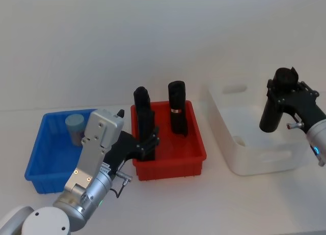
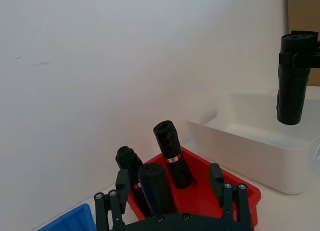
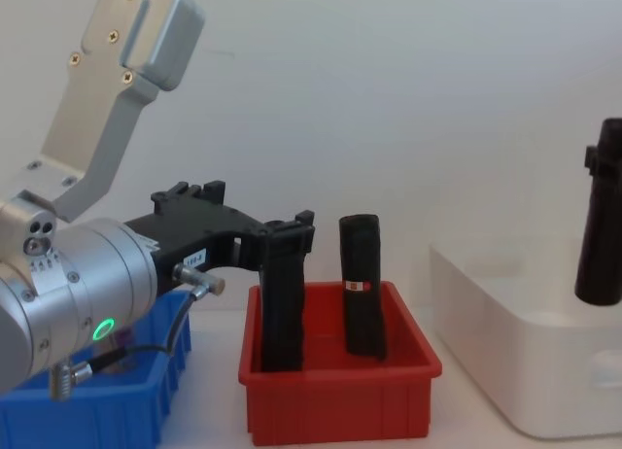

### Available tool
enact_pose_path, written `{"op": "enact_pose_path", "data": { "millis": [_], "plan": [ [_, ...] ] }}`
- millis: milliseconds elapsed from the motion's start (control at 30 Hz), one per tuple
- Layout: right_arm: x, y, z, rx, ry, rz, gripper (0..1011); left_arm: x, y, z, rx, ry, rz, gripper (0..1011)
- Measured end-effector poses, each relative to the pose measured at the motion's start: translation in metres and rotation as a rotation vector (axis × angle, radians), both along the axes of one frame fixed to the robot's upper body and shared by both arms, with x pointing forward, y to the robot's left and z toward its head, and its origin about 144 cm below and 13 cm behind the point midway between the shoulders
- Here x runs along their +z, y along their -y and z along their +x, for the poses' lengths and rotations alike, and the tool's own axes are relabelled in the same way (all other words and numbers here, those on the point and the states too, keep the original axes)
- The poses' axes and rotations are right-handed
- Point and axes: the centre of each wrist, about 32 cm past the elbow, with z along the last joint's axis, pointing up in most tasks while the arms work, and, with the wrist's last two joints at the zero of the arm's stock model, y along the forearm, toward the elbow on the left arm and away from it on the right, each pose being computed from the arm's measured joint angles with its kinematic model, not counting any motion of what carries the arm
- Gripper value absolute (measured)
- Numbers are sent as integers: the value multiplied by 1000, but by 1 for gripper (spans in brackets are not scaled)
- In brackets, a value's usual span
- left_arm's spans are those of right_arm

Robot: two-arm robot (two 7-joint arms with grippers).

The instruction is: Pick the cotton swabs from the blue box and place them into the white box.

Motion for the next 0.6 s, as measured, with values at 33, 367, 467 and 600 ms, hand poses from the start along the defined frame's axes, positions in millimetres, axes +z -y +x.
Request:
{"op": "enact_pose_path", "data": {
  "millis": [33, 367, 467, 600],
  "plan": [
    [-1, 0, 0, -1, -6, -1, 504, 0, 0, 0, 0, 0, 0, 1004],
    [-7, 4, 3, -5, -65, -13, 556, 0, 0, 0, 0, 0, 0, 1004],
    [-8, 5, 3, -6, -74, -15, 649, 0, 0, 0, 0, 0, 0, 1004],
    [-9, 5, 4, -6, -82, -17, 782, 0, 0, 0, 0, 0, 0, 1004]
  ]
}}
